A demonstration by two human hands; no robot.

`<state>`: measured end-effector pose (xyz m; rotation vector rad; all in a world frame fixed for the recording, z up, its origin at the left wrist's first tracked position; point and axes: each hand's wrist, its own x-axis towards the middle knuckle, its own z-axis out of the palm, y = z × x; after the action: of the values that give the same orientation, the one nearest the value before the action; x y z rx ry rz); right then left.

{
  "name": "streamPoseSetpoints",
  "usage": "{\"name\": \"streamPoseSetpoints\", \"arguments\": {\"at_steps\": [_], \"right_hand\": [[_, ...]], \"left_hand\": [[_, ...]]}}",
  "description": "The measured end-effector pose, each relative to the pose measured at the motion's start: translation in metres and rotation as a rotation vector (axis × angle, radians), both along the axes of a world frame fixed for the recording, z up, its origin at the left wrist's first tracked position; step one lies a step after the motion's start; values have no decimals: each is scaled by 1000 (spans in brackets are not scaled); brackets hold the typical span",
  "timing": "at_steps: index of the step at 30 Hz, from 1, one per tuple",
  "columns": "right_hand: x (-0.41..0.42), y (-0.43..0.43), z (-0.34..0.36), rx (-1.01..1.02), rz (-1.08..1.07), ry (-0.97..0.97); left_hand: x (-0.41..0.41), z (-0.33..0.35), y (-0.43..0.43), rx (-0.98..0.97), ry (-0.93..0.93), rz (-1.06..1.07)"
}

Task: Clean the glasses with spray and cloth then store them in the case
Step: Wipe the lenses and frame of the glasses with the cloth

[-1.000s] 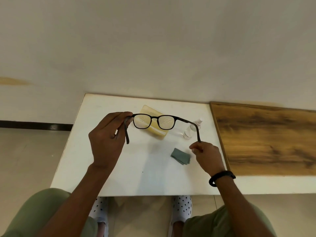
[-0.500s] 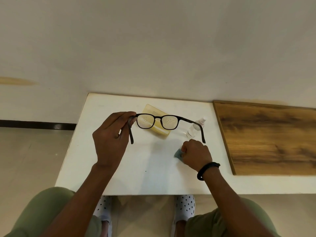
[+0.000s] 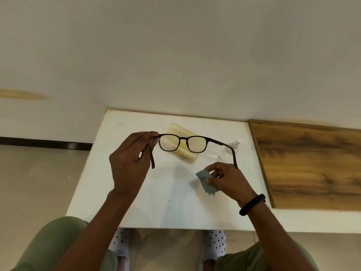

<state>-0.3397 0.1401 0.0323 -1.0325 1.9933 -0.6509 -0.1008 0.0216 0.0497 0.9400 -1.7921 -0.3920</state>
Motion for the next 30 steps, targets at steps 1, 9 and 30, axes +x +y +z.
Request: {"name": "streamPoseSetpoints", "arguments": {"at_steps": [1, 9, 30], "right_hand": [[3, -1, 3, -25, -1, 2], [41, -9, 36, -226, -102, -279], [84, -21, 43, -831, -44, 379]], "left_hand": [[0, 0, 0, 3, 3, 0], [-2, -3, -2, 0, -27, 6], [-11, -13, 8, -65, -216, -60]]}}
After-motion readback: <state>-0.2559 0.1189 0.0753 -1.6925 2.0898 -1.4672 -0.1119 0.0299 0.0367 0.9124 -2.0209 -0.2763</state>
